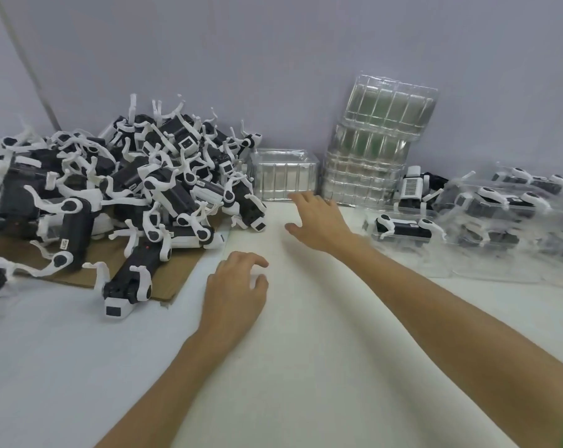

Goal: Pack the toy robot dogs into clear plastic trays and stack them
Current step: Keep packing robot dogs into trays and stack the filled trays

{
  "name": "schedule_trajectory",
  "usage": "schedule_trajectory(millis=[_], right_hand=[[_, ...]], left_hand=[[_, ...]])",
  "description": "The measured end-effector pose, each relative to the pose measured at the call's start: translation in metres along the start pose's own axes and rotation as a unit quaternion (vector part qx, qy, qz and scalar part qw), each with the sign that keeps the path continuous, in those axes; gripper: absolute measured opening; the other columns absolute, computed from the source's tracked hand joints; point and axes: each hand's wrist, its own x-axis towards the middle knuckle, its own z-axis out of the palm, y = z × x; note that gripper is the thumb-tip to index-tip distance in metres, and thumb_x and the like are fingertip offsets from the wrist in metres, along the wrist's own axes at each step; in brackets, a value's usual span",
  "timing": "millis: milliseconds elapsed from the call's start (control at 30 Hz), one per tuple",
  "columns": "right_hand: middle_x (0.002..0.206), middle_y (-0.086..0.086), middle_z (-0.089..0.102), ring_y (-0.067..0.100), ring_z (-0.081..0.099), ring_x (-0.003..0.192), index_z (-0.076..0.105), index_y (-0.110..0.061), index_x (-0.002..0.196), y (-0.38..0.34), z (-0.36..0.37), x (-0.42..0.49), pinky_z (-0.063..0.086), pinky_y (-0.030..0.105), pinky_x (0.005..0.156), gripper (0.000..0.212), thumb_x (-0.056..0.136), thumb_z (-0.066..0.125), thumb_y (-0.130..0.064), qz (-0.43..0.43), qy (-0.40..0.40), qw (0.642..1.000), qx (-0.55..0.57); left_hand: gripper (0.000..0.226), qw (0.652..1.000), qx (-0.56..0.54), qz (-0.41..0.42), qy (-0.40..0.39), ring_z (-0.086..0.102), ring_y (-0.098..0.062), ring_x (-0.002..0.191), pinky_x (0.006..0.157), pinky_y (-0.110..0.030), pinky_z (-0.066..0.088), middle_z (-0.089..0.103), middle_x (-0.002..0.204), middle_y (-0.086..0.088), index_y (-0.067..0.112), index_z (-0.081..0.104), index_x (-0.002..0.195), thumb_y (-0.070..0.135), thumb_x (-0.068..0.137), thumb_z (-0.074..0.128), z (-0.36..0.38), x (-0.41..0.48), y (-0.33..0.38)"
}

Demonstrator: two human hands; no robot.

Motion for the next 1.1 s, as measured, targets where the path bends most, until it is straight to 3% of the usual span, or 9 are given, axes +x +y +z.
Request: schedule_trajectory(millis=[133,300,367,400,467,500,733,933,1100], right_hand=[[0.153,0.009,0.038,0.032,0.042,0.136,0.026,-0.014,0.152,0.010,0.013,0.058,0.032,0.052,0.112,0.078,0.090,0.068,-0.035,0.057,0.011,0.998,-0.007],[0.152,0.009,0.037,0.031,0.038,0.138,0.025,-0.013,0.151,0.020,0.032,0.106,0.034,0.052,0.108,0.086,0.083,0.075,-0.032,0.078,0.068,0.994,-0.038],[0.150,0.009,0.040,0.030,0.039,0.138,0.027,-0.012,0.149,0.024,0.036,0.120,0.034,0.052,0.109,0.089,0.080,0.076,-0.039,0.049,0.093,0.991,-0.081],[0.147,0.010,0.043,0.030,0.040,0.136,0.029,-0.013,0.148,0.026,0.037,0.127,0.033,0.052,0.109,0.088,0.079,0.075,-0.042,0.029,0.102,0.989,-0.101],[0.142,0.010,0.048,0.031,0.044,0.132,0.032,-0.014,0.147,0.031,0.039,0.138,0.032,0.051,0.110,0.088,0.077,0.075,-0.045,-0.018,0.101,0.984,-0.144],[0.140,0.011,0.050,0.031,0.046,0.130,0.032,-0.014,0.147,0.033,0.039,0.143,0.032,0.050,0.110,0.089,0.076,0.075,-0.047,-0.039,0.091,0.982,-0.162],[0.129,0.009,0.057,0.032,0.055,0.116,0.041,-0.013,0.138,0.043,0.042,0.157,0.041,0.047,0.100,0.090,0.070,0.076,-0.061,-0.098,0.089,0.979,-0.157],[0.121,0.010,0.058,0.033,0.056,0.110,0.045,-0.013,0.132,0.036,0.034,0.159,0.044,0.047,0.091,0.076,0.069,0.074,-0.044,-0.031,0.149,0.985,-0.077],[0.112,0.008,0.060,0.030,0.056,0.099,0.047,-0.011,0.131,0.028,0.020,0.155,0.046,0.040,0.079,0.083,0.068,0.069,-0.060,0.026,0.222,0.974,0.036]], left_hand=[[0.048,0.979,0.168,0.059,-0.097,0.016,-0.010,0.147,0.115,-0.031,0.010,0.021,0.162,0.007,0.032,0.032,0.150,0.038,0.103,0.036,0.011,-0.002,-0.003],[0.051,0.972,0.177,0.058,-0.146,0.002,-0.010,0.151,0.120,-0.036,0.002,0.008,0.166,0.007,0.036,0.022,0.153,0.042,0.103,0.026,0.013,0.003,-0.007],[0.050,0.969,0.187,0.058,-0.152,0.012,-0.012,0.151,0.121,-0.040,0.010,0.018,0.164,0.006,0.037,0.031,0.150,0.041,0.101,0.028,0.013,0.004,-0.005],[0.049,0.966,0.200,0.061,-0.149,0.029,-0.015,0.147,0.118,-0.043,0.024,0.034,0.158,0.002,0.035,0.045,0.144,0.040,0.097,0.031,0.011,0.004,-0.002],[0.049,0.972,0.179,0.066,-0.135,0.061,-0.019,0.122,0.097,-0.043,0.051,0.064,0.132,0.000,0.031,0.071,0.117,0.041,0.083,0.036,0.011,0.005,0.000],[0.050,0.973,0.175,0.070,-0.132,0.067,-0.019,0.114,0.089,-0.043,0.056,0.070,0.123,0.000,0.030,0.075,0.108,0.041,0.079,0.037,0.011,0.006,0.000],[0.051,0.967,0.187,0.054,-0.165,0.070,-0.017,0.106,0.081,-0.042,0.059,0.073,0.115,0.002,0.031,0.078,0.098,0.044,0.072,0.036,0.010,0.011,0.001],[0.051,0.969,0.189,0.055,-0.153,0.070,-0.018,0.108,0.082,-0.042,0.058,0.072,0.117,0.002,0.031,0.077,0.101,0.044,0.073,0.037,0.012,0.009,-0.001],[0.042,0.973,0.160,0.068,-0.154,0.070,-0.016,0.106,0.081,-0.040,0.059,0.073,0.115,0.004,0.031,0.078,0.099,0.045,0.072,0.048,0.009,0.009,-0.001]])
